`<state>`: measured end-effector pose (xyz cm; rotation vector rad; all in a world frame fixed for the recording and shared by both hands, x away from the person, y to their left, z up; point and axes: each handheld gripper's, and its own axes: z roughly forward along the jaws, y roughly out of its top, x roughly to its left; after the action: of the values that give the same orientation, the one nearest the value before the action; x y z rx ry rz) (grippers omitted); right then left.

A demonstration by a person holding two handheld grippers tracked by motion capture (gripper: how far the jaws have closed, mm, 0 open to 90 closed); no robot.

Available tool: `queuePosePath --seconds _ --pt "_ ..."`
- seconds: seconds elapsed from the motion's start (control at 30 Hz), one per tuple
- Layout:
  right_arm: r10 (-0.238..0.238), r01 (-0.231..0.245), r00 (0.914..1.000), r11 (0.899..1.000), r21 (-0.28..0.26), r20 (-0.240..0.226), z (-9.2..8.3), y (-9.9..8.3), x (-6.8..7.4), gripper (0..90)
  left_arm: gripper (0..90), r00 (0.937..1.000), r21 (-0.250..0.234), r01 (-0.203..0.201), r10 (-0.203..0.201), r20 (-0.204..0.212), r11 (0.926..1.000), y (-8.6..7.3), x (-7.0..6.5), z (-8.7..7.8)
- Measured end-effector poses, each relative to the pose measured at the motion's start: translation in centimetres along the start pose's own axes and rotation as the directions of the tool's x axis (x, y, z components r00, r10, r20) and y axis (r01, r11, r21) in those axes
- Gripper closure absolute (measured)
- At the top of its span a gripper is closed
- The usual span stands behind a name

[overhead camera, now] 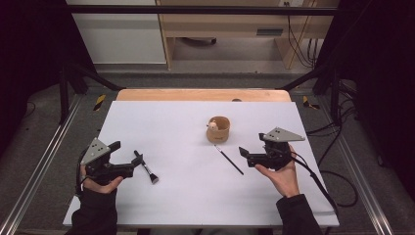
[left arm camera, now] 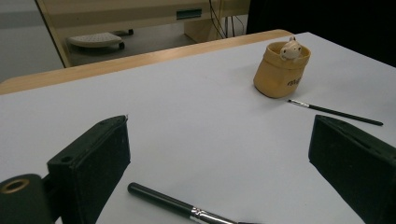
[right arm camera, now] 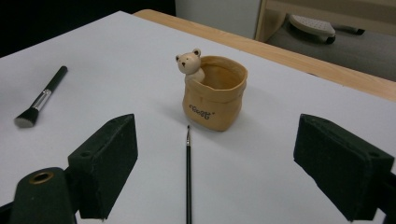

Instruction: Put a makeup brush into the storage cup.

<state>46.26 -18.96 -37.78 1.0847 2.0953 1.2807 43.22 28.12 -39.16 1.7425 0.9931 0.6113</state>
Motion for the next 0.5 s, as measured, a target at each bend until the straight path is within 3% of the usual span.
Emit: queuePosePath --seconds 0.3,0.5 --pt "-0.023 0.025 0.9993 0.996 0.082 -0.031 2.6 0.2 0.8 17.4 4.9 1.0 0.007 0.0 0.0 -0.003 1.0 -0.1 0.0 0.2" --pt "-0.036 0.039 0.999 0.989 0.145 -0.026 4.2 -0.3 0.9 18.9 5.0 1.0 0.015 -0.002 0.003 -0.001 0.9999 -0.3 -0.1 0.3"
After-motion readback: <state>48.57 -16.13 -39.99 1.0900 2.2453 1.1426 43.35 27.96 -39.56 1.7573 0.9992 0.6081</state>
